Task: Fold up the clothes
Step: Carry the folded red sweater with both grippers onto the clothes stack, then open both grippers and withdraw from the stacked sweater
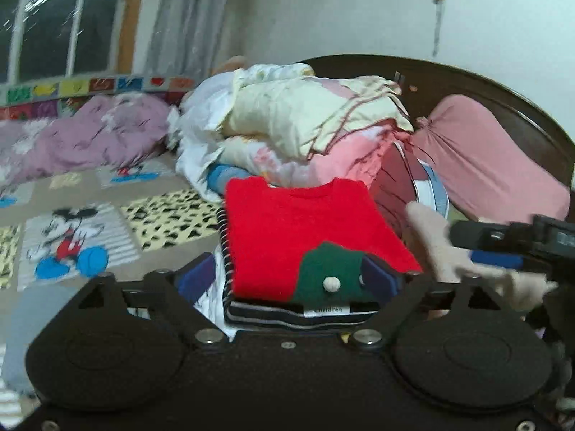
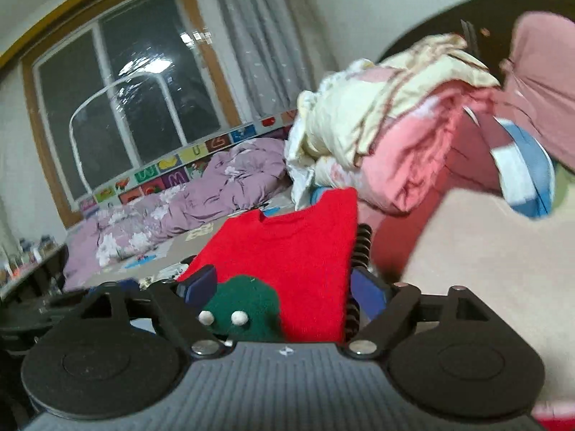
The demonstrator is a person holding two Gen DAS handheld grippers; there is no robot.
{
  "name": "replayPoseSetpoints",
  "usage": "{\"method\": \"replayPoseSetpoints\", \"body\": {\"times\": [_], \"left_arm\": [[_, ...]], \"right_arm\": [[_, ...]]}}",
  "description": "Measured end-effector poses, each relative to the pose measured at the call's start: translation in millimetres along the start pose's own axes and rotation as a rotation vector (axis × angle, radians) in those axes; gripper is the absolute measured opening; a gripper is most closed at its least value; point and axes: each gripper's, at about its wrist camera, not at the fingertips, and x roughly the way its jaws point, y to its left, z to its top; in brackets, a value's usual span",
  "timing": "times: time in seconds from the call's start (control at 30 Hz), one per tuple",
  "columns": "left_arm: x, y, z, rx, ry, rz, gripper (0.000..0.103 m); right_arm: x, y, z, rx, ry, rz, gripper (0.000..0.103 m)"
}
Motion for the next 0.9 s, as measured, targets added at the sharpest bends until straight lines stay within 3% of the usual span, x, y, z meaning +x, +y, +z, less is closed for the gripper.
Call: {"method": "replayPoseSetpoints", "body": {"times": [0.07, 0.27, 0.43, 0.7, 0.9], "left_arm": [[-9.2, -2.4, 4.4, -0.035, 0.011, 0.024, 0.103], [-43.8, -19.3, 8.1, -0.049, -0.027, 0.083, 0.103], [-61.7, -32.0, 2.1, -0.038, 0.019, 0.098, 0.103], [-87.7, -55.6, -8.8, 0.068, 0.028, 0.17, 0.103], [-101.3, -60.0, -11.4, 0.062, 0.018, 0.18, 0.103]], "right_arm": [[-14.9, -2.7, -0.6, 0.051, 0.0, -0.013, 0.103], [-41.3, 8.2, -2.7, 0.058, 0.048, -0.084, 0.103], [-58.2, 26.3, -5.7, 0.006, 0.102, -0.127, 0.103], [-83.4, 52.0, -14.9, -0.067, 0.139, -0.156, 0.103], [-98.6, 63.3, -17.9, -0.087, 0.152, -0.151, 0.103]]}}
